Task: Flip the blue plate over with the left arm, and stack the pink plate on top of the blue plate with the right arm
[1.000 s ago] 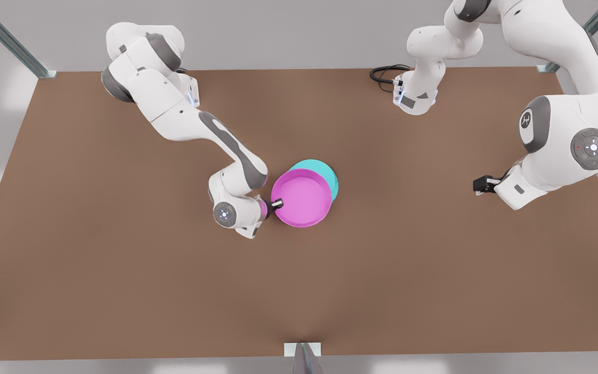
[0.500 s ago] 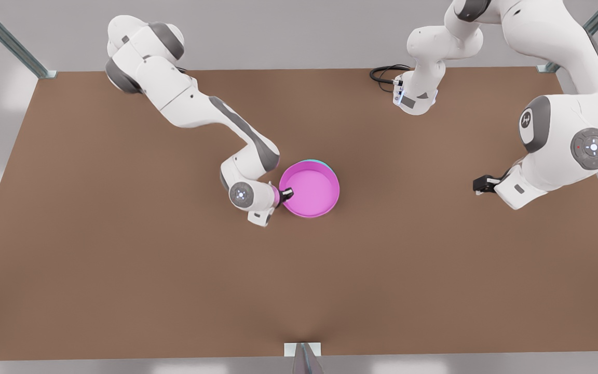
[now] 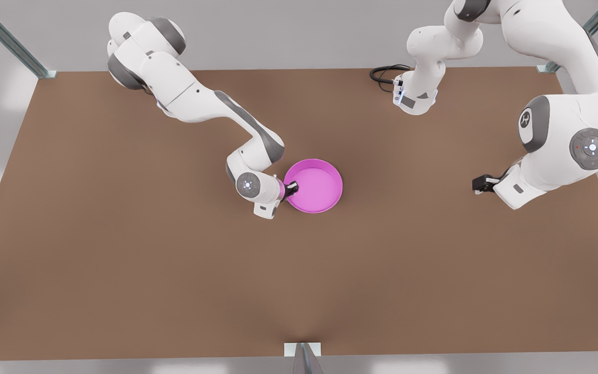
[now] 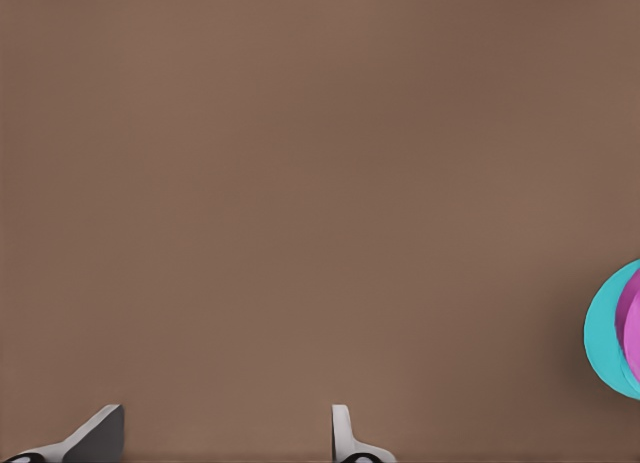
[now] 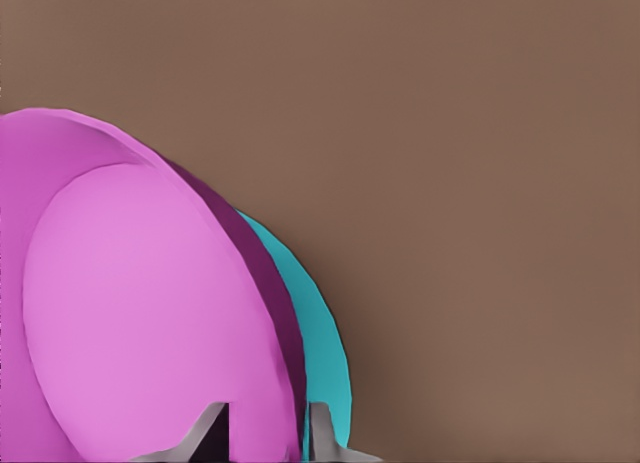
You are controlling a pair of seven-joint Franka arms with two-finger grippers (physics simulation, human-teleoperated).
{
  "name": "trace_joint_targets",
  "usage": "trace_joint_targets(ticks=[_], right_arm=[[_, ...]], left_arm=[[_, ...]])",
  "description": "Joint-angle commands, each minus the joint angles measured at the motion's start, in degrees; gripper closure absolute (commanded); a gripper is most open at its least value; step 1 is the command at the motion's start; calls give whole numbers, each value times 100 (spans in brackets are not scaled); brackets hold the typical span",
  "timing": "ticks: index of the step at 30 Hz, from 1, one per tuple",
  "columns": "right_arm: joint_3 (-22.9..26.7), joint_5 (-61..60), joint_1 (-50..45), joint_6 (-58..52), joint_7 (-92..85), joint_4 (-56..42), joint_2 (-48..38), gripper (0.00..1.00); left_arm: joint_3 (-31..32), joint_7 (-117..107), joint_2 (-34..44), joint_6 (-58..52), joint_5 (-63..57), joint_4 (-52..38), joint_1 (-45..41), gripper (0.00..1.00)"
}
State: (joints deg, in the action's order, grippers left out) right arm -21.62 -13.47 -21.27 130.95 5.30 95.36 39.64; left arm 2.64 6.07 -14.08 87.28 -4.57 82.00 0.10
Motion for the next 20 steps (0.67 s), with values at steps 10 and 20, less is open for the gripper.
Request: trace_joint_targets(ticks=[10, 20], right_arm=[[61, 1283, 1160, -2995, 15, -1783, -1204, 0], [1028, 1725, 2891, -4482, -134, -1521, -2909, 0]], left_arm=[[0, 0, 1, -35, -9, 0, -2, 0], [0, 0, 1, -62, 0, 0, -2, 0]])
